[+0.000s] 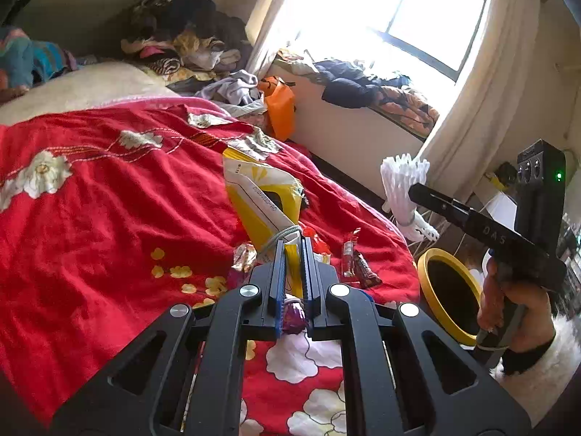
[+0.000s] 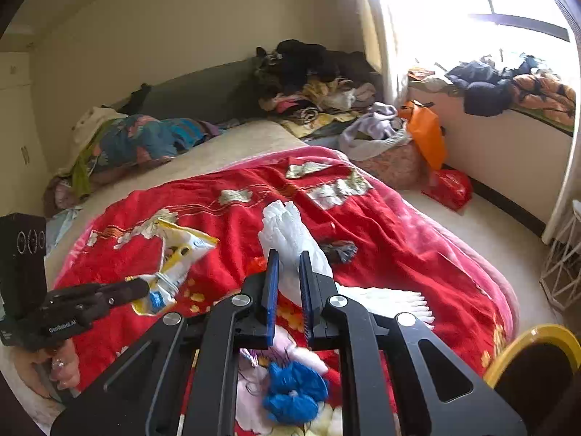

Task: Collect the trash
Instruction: 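Carry the snack bag and white tassel with both tools over the yellow bin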

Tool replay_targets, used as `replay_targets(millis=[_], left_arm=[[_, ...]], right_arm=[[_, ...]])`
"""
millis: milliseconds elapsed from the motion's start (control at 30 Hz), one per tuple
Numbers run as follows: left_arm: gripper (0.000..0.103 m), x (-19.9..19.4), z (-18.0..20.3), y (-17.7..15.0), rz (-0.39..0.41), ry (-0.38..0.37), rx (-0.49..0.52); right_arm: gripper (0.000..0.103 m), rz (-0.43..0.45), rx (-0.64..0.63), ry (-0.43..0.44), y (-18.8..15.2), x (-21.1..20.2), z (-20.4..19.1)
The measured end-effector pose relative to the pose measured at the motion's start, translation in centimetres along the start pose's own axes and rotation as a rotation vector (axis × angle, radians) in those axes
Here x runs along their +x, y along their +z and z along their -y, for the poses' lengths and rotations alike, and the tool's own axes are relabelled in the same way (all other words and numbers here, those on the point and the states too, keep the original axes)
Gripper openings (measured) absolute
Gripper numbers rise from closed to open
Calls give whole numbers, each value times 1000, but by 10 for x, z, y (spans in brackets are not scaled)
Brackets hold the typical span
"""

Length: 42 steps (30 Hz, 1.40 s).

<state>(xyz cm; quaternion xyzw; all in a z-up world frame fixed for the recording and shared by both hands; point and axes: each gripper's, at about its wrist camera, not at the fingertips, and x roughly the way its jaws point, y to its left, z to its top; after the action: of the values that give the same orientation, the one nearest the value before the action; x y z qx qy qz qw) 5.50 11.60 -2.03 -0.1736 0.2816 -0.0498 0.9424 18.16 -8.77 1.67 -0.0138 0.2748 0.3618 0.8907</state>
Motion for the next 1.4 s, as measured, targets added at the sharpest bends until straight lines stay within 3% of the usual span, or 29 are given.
replay_targets(millis=[567, 1400], left_arm=[[5, -9, 41, 6, 29, -23, 105], [5, 34, 127, -17, -66, -113, 296]], right_arm=[[11, 46, 143, -81, -33, -48, 31], [11, 150, 323, -250, -60, -114, 117]])
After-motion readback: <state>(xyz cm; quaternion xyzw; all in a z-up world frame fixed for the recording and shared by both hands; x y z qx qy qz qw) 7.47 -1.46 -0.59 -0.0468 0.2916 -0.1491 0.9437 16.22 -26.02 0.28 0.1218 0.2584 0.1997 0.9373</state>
